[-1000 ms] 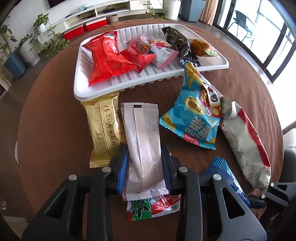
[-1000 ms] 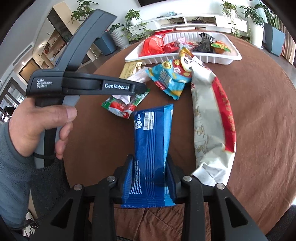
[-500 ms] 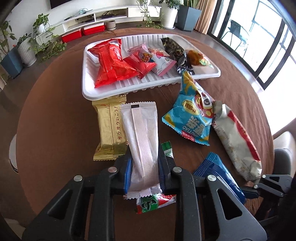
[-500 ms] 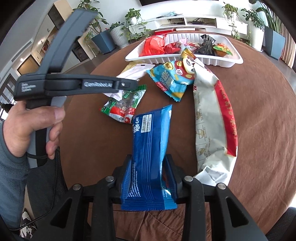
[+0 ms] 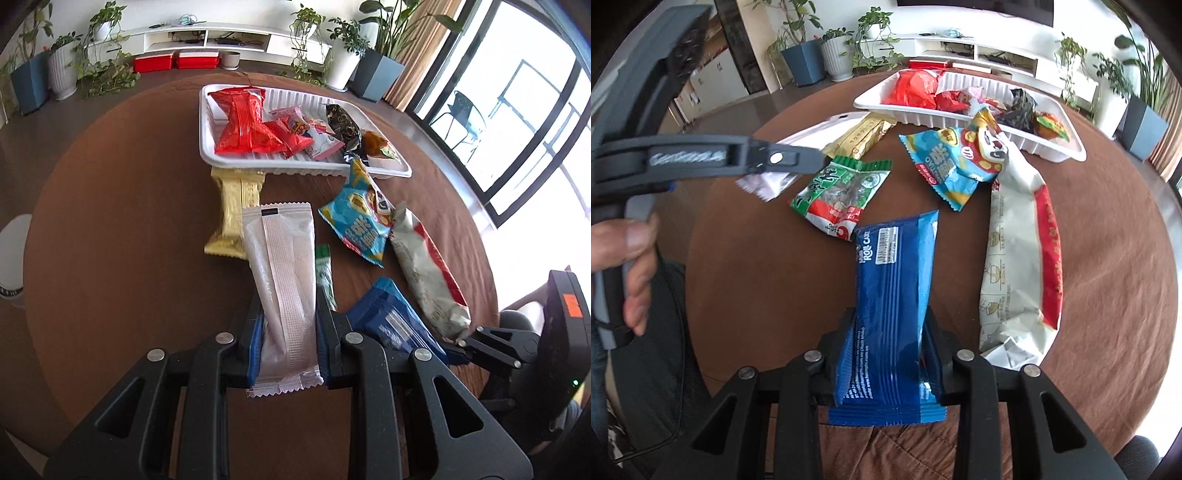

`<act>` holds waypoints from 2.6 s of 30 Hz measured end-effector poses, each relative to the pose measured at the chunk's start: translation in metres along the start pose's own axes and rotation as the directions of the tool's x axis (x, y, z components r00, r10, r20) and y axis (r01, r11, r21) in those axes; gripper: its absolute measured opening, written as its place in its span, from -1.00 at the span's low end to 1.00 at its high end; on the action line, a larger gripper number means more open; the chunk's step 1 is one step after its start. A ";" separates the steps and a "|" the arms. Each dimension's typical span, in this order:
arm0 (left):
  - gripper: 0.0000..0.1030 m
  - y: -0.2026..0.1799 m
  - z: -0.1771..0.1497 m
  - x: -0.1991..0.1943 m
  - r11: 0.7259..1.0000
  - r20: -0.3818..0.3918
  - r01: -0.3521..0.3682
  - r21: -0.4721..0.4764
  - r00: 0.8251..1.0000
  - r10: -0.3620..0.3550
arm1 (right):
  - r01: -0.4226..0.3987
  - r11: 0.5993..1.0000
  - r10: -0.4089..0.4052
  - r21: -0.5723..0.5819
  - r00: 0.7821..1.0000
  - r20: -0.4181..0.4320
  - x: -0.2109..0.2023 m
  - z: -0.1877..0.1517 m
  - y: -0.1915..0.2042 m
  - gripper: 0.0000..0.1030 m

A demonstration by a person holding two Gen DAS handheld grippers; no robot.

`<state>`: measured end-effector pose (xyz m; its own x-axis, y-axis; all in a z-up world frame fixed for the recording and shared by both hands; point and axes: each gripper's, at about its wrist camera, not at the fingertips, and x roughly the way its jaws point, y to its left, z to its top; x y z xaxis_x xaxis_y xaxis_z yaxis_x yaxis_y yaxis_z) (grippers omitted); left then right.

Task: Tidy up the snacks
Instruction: 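Carry the white sachet into the tray with the left tool while the right tool carries the blue pack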

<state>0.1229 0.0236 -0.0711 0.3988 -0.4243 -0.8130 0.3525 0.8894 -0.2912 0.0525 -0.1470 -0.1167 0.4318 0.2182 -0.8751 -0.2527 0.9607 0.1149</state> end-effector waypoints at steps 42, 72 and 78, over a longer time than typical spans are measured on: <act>-0.59 0.003 0.063 -0.071 0.994 0.216 0.104 -0.025 0.972 -0.096 | -0.170 0.876 -0.005 0.451 0.932 0.362 -0.109 0.063 -0.203 -0.45; -0.58 -0.013 0.187 0.129 0.991 0.007 -0.039 0.127 0.999 0.038 | -0.089 0.961 0.057 0.263 0.990 0.128 0.062 0.236 -0.163 -0.44; -0.57 -0.016 0.189 0.144 0.991 -0.002 -0.035 0.132 0.999 0.035 | -0.068 0.964 0.045 0.256 0.995 0.093 0.079 0.232 -0.162 -0.44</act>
<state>0.3347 -0.0836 -0.0887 0.4092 -0.3922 -0.8239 0.4470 0.8733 -0.1937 0.3281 -0.2454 -0.0951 0.4983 0.2766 -0.8217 -0.0515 0.9555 0.2904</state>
